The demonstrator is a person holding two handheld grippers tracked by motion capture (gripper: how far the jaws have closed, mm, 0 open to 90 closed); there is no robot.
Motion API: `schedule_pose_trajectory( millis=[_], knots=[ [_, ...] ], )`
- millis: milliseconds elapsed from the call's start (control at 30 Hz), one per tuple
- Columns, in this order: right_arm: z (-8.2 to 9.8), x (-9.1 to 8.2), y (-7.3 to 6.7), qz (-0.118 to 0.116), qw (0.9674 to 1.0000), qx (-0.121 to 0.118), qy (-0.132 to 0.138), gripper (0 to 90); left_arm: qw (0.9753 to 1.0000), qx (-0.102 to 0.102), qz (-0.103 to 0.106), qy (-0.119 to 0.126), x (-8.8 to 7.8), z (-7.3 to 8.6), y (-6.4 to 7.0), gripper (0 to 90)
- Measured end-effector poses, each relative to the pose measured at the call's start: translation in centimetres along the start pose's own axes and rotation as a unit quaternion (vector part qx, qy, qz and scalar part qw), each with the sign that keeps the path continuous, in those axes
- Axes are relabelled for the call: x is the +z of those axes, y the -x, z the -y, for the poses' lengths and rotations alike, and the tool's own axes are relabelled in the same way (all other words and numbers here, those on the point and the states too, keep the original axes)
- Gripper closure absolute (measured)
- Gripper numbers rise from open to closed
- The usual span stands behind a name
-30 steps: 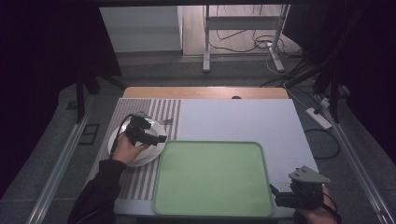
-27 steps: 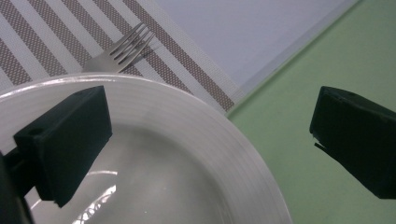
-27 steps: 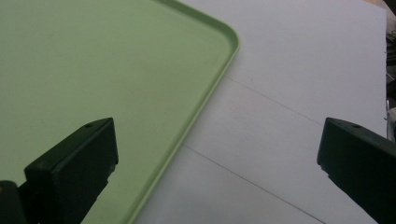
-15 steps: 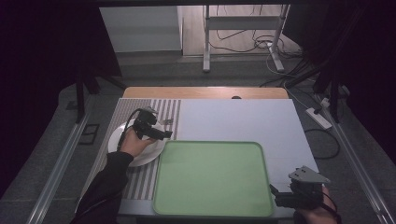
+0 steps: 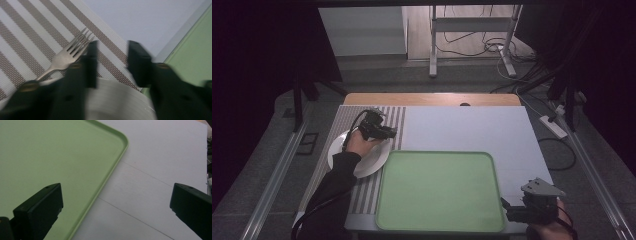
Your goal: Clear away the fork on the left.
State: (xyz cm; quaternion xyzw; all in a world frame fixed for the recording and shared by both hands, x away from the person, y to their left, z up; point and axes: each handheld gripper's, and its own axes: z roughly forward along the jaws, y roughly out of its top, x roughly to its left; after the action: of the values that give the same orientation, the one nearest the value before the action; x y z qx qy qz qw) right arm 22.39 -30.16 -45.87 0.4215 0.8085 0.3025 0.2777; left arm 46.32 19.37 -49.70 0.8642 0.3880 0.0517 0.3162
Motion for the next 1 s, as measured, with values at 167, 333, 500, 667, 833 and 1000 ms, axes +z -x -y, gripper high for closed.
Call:
schedule_pose_trajectory(
  millis=[167,333,500,667,833,1000],
  knots=[
    [0.0,0.0,0.0,0.0,1.0,0.001,0.001,0.0,0.9995,-0.003,0.007,-0.03,1.3,-0.3,-0.6,89.3],
    [0.0,0.0,0.0,-0.001,1.0,0.0,0.001,0.0,0.9986,-0.001,-0.008,-0.053,2.5,-0.8,-1.1,89.3],
    [0.0,0.0,0.0,-0.001,1.0,0.0,0.001,0.0,0.9979,-0.013,-0.01,-0.063,3.5,-1.2,-1.8,89.2],
    [0.0,0.0,0.0,-0.003,1.0,0.0,0.001,0.0,0.9973,-0.032,-0.021,-0.062,3.7,-1.8,-2.7,89.3],
    [0.0,0.0,0.0,-0.004,1.0,-0.001,0.001,0.0,0.9963,-0.039,-0.036,-0.068,4.1,-2.8,-3.3,89.3],
    [0.0,0.0,0.0,-0.006,1.0,-0.003,0.001,0.0,0.995,-0.031,-0.049,-0.081,4.4,-3.6,-3.6,89.3]
  ],
)
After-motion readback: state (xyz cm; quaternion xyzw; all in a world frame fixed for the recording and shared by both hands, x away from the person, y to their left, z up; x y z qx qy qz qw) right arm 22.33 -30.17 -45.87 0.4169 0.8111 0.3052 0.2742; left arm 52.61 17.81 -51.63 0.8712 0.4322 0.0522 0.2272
